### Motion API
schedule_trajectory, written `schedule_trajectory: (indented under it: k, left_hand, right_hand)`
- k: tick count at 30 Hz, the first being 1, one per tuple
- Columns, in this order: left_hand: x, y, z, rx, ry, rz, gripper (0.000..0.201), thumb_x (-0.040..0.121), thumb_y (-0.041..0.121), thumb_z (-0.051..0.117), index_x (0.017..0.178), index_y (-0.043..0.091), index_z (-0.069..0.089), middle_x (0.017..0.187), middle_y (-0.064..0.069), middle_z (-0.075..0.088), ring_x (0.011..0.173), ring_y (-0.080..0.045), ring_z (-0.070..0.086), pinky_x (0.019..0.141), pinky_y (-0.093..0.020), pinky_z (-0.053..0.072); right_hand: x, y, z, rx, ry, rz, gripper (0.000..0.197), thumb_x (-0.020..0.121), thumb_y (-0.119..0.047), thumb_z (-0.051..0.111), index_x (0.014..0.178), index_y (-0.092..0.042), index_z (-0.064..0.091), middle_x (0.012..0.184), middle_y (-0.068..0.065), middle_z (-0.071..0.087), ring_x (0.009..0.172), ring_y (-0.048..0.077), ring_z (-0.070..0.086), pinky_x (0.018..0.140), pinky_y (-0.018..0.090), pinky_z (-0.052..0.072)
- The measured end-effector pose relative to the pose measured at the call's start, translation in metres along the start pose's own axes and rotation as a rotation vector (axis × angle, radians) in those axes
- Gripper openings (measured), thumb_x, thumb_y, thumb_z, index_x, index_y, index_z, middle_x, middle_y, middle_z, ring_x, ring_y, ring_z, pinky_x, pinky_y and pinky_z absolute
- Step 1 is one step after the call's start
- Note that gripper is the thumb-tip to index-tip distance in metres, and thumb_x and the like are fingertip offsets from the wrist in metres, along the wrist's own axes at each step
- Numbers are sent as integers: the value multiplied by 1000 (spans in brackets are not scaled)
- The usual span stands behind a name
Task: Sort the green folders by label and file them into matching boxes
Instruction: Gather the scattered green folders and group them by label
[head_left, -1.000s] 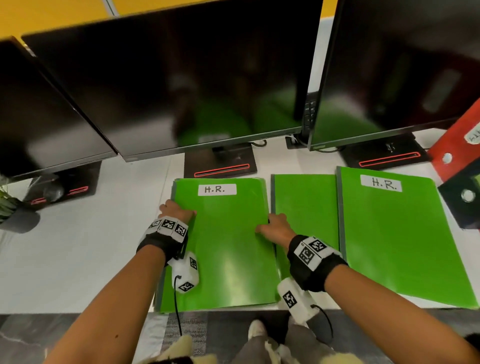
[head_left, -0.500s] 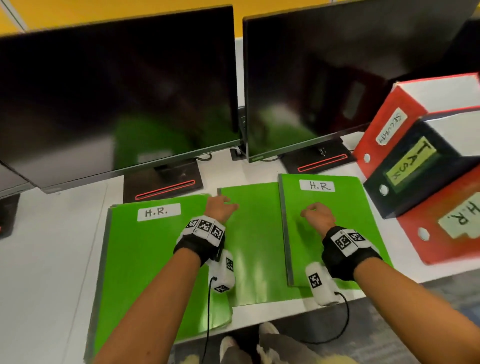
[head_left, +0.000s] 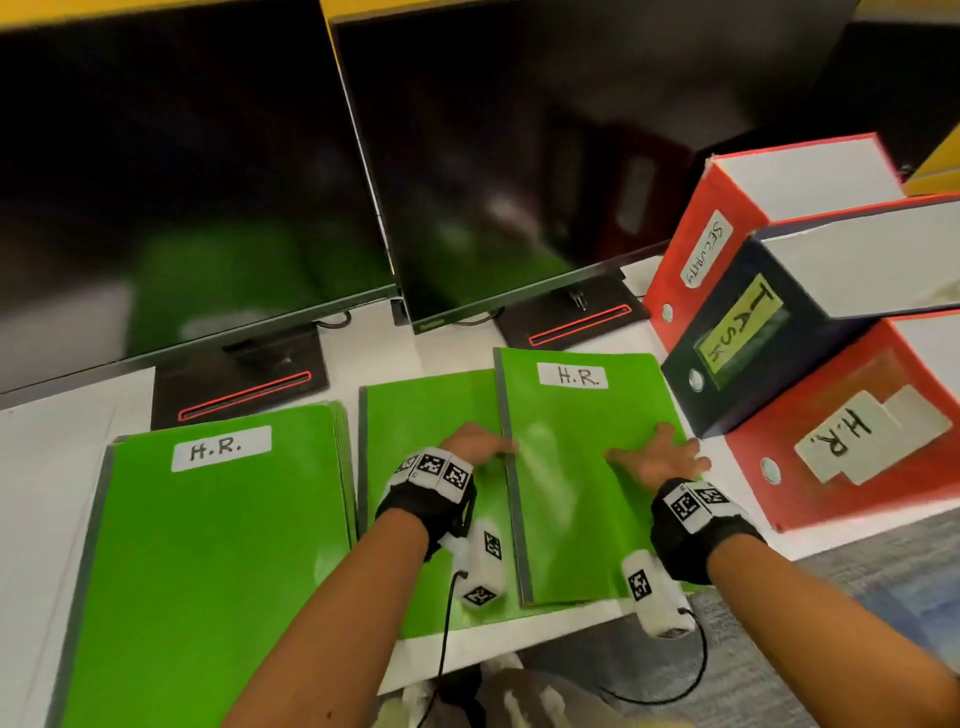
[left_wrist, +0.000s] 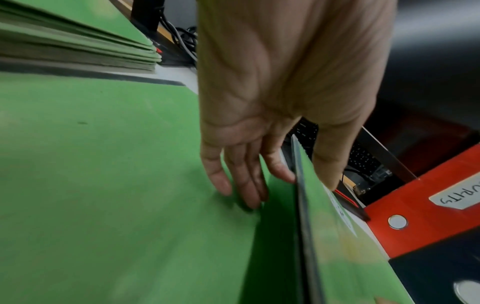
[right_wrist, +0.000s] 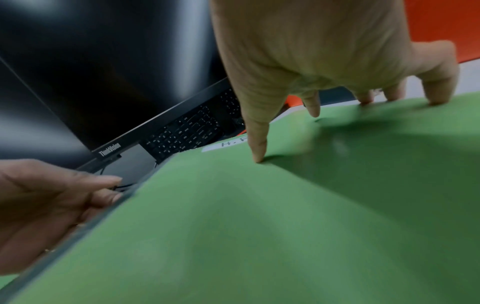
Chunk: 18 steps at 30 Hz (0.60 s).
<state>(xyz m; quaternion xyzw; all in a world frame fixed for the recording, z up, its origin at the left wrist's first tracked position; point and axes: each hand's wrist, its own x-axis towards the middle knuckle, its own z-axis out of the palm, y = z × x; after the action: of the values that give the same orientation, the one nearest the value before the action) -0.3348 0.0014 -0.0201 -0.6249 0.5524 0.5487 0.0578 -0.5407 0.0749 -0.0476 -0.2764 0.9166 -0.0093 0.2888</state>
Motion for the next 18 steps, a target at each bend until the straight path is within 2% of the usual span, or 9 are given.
schedule_trajectory:
  k: [2, 3, 4, 6, 7, 9, 12, 15, 18]
  left_hand:
    - [2, 0, 2, -78, -7, 15, 19, 88, 27, 61, 83, 10, 55, 91, -8, 56, 92, -21, 50, 88, -28, 41]
    - [2, 0, 4, -128, -1, 17, 17, 86, 23, 63, 82, 12, 51, 88, -8, 56, 94, -22, 51, 104, -40, 40]
    - [1, 0, 6, -160, 9, 30, 15, 86, 20, 64, 93, 12, 53, 94, -9, 59, 100, -25, 54, 97, -44, 44]
    - [-1, 0, 5, -175, 46, 41, 46, 87, 14, 62, 129, 9, 45, 124, -14, 56, 116, -31, 53, 102, -41, 44]
    - [-3, 0, 1, -146, 57, 40, 53, 89, 15, 60, 137, 8, 38, 132, -15, 52, 117, -32, 53, 102, -41, 44]
    - [-7, -7, -10, -34, 80, 5, 52, 92, 19, 56, 138, 5, 37, 136, -20, 49, 115, -32, 54, 101, -41, 43]
    - [-8, -28, -26, 49, 129, -48, 58, 92, 22, 56, 143, 8, 33, 145, -16, 39, 132, -33, 41, 110, -41, 34]
    - [-12, -48, -31, 345, 246, -144, 78, 87, 42, 58, 148, 23, 15, 156, -15, 10, 143, -37, 11, 118, -47, 17]
    - [-17, -63, -25, 408, 247, -214, 100, 80, 47, 65, 149, 30, -5, 155, -18, -16, 143, -42, -7, 116, -53, 11]
  right_hand:
    - [4, 0, -3, 20, 4, -43, 97, 72, -56, 68, 143, -12, 19, 149, 26, 16, 138, 43, 17, 109, 54, 24]
    - [6, -1, -4, 45, 6, -62, 100, 70, -57, 69, 143, -11, 19, 148, 27, 18, 137, 43, 18, 109, 54, 24]
    - [7, -2, -5, 71, 8, -80, 102, 68, -57, 71, 142, -9, 20, 146, 28, 21, 136, 42, 19, 109, 53, 24]
    - [9, -6, -6, 97, -1, -90, 101, 68, -57, 72, 140, -6, 22, 144, 28, 24, 135, 40, 22, 108, 50, 24]
    - [10, -8, -6, 102, -11, -79, 101, 68, -57, 71, 140, -4, 23, 143, 27, 25, 135, 39, 23, 108, 49, 25]
    - [12, -10, -5, 128, -28, -54, 100, 68, -58, 71, 138, -1, 28, 142, 27, 28, 133, 38, 26, 108, 45, 27]
    - [8, -12, -1, 153, -43, -13, 95, 68, -60, 70, 135, 0, 36, 139, 25, 32, 129, 38, 32, 105, 41, 30]
    - [7, -21, 6, 326, -98, -13, 91, 70, -50, 74, 134, 2, 36, 139, 24, 36, 126, 38, 39, 103, 40, 35]
    - [8, -31, 12, 504, -151, -55, 81, 66, -35, 81, 124, 7, 44, 126, 22, 53, 111, 32, 54, 86, 35, 44]
